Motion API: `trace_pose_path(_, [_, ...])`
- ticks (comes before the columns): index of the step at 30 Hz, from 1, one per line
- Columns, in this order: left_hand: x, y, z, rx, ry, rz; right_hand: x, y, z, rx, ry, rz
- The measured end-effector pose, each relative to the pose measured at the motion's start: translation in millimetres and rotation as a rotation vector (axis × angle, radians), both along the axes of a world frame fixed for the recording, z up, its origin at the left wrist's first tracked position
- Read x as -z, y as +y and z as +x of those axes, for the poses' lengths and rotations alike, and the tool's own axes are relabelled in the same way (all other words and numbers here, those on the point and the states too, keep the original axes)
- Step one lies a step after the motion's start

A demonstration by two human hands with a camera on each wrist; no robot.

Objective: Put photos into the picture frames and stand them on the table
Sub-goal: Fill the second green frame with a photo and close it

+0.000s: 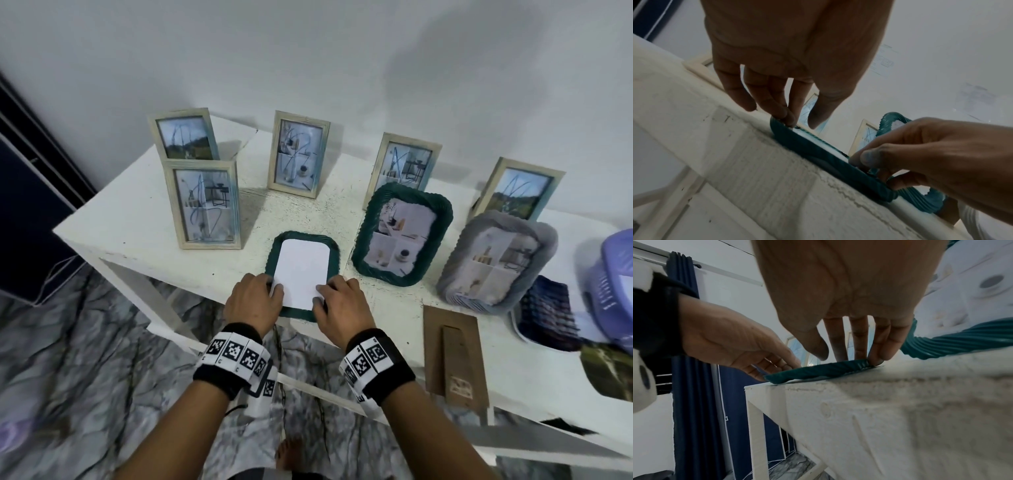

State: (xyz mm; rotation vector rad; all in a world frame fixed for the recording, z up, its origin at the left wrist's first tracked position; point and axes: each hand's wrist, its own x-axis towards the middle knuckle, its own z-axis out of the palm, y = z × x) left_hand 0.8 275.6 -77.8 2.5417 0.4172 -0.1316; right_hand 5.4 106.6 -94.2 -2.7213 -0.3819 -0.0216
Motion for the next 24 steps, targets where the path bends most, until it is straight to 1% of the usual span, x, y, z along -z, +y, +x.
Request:
trace_pose_path(5, [-4.9,4.3,0.4,-0.06,-0.049,-0.123,-4.8,3.6,1.6,0.017,-0.058,-0.041])
trace_pose_path(10, [-16.6,4.9,3.5,-0.097,-0.063,-0.248,-10.9,7.1,-0.3,0.026,-0.017,-0.203])
trace_pose_path(15, [-23.3,7.3,6.1,-0.112,-0.09,-0.383,-17.5,11.7,1.7,0.044,-0.035,-0.306])
trace_pose_path(20, [-26.4,8.2,9.1,-0.121,-0.149,-0.455,-14.9,13.1,1.6,0.072,-0.082,-0.284])
trace_pose_path(24, [-20.3,10.8,10.9,-0.103,-0.106,-0.446,-11.4,14.2,0.0,0.087,-0.086,-0.288])
